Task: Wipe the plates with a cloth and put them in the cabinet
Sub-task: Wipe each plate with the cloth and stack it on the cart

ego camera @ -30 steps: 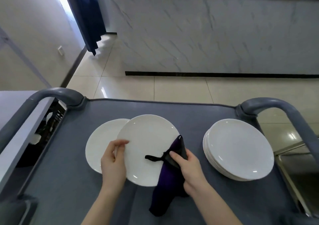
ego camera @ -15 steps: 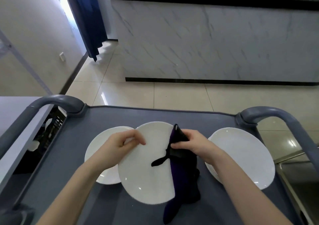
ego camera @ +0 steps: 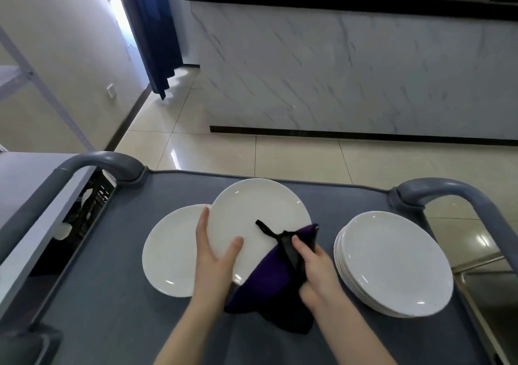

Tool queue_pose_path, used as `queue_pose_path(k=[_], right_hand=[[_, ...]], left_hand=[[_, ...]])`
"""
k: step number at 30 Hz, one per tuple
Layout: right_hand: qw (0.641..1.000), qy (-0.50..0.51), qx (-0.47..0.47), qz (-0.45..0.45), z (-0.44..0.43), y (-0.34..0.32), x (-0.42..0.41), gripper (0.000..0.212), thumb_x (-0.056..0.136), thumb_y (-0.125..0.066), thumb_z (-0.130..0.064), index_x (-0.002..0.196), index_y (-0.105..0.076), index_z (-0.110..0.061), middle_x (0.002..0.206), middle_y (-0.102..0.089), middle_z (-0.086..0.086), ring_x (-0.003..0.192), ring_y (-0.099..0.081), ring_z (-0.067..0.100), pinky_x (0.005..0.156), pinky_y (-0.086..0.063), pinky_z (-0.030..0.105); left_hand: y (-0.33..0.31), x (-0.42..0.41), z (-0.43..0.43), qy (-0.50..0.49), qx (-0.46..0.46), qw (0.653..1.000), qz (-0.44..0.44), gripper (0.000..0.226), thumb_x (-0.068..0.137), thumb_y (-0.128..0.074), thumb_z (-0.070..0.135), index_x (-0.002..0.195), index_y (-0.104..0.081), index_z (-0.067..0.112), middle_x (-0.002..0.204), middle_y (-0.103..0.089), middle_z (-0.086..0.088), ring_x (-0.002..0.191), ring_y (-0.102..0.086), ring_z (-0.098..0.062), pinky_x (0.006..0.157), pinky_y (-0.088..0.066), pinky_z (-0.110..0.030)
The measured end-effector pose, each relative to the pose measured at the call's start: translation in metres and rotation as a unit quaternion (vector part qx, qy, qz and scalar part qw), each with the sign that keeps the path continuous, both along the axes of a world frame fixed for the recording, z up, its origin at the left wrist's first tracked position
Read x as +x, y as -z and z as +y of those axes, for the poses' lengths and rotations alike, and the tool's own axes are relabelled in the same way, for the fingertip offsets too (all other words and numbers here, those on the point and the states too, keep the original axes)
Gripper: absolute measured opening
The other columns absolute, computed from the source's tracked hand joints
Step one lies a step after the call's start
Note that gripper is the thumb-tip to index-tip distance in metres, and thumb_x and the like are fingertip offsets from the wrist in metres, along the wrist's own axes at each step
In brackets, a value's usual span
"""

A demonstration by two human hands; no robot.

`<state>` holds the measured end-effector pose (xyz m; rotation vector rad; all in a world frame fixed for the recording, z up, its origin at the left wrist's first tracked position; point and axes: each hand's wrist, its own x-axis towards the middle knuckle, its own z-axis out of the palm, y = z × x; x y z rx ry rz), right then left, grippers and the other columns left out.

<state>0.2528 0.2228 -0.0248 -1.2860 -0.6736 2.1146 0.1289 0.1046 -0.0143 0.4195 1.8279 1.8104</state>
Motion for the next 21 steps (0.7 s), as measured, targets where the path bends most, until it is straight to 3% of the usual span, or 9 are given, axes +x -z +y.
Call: queue_pose_path(k=[2,6,10,14,17,19,21], right_hand=[[0.999,0.010,-0.032,0.011,-0.013,0.006,0.002,0.014,0.090,-0.067,-0.010,0.103,-0.070,-0.006,0.097,-0.075,0.015,0.082,-0.073,0.026,0.069,-0.058,0.035],[0.999,-0.049,0.003,-0.009,-0.012,0.007,0.014,0.013,0.088,-0.068,-0.006,0.099,-0.071,-0.003,0.097,-0.074,0.018,0.081,-0.072,0.025,0.066,-0.058,0.033],[0.984,-0.136,0.113,-0.036,0.013,-0.010,0.020,0.017,0.086,-0.069,-0.006,0.102,-0.070,-0.001,0.099,-0.074,0.017,0.086,-0.071,0.026,0.072,-0.058,0.033],[0.900,-0.303,0.296,-0.101,0.041,-0.040,0.014,0.015,0.083,-0.075,-0.010,0.097,-0.073,-0.009,0.099,-0.075,0.013,0.086,-0.070,0.016,0.081,-0.056,0.033],[0.831,-0.402,0.360,-0.135,0.048,-0.055,-0.003,0.015,0.081,-0.077,-0.020,0.094,-0.073,-0.015,0.098,-0.073,0.011,0.085,-0.068,0.012,0.083,-0.056,0.031],[0.812,-0.425,0.373,-0.142,0.046,-0.057,-0.011,0.016,0.080,-0.078,-0.024,0.093,-0.073,-0.016,0.094,-0.073,0.010,0.084,-0.067,0.012,0.082,-0.054,0.031],[0.819,-0.410,0.377,-0.138,0.041,-0.052,-0.011,0.017,0.081,-0.077,-0.025,0.093,-0.071,-0.015,0.091,-0.071,0.010,0.083,-0.065,0.012,0.081,-0.052,0.032]], left_hand=[[0.001,0.004,0.005,-0.042,0.001,0.999,-0.007,0.065,0.097,-0.064,0.023,0.125,-0.036,0.075,0.123,-0.050,0.048,0.111,-0.054,0.018,0.085,-0.047,-0.016],[0.008,-0.010,-0.002,-0.035,-0.028,0.999,0.002,0.053,0.099,-0.060,0.017,0.133,-0.049,0.057,0.128,-0.061,0.027,0.116,-0.060,-0.003,0.096,-0.053,-0.037],[-0.010,-0.033,-0.013,0.083,-0.057,0.989,0.106,0.059,0.099,-0.062,0.017,0.126,-0.049,0.068,0.119,-0.059,0.040,0.108,-0.057,0.014,0.086,-0.048,-0.021],[-0.035,-0.054,-0.020,0.229,-0.104,0.948,0.196,0.058,0.098,-0.064,0.020,0.128,-0.048,0.067,0.124,-0.056,0.041,0.113,-0.053,0.015,0.086,-0.044,-0.011],[-0.047,-0.055,-0.018,0.284,-0.133,0.920,0.234,0.057,0.098,-0.063,0.022,0.127,-0.049,0.068,0.124,-0.056,0.041,0.114,-0.052,0.015,0.084,-0.040,0.000],[-0.047,-0.052,-0.020,0.273,-0.126,0.925,0.231,0.055,0.098,-0.063,0.020,0.127,-0.052,0.066,0.122,-0.058,0.040,0.115,-0.053,0.014,0.084,-0.039,0.001],[-0.041,-0.048,-0.025,0.240,-0.105,0.939,0.222,0.053,0.098,-0.064,0.018,0.128,-0.055,0.062,0.122,-0.060,0.038,0.116,-0.054,0.012,0.087,-0.039,0.000]])
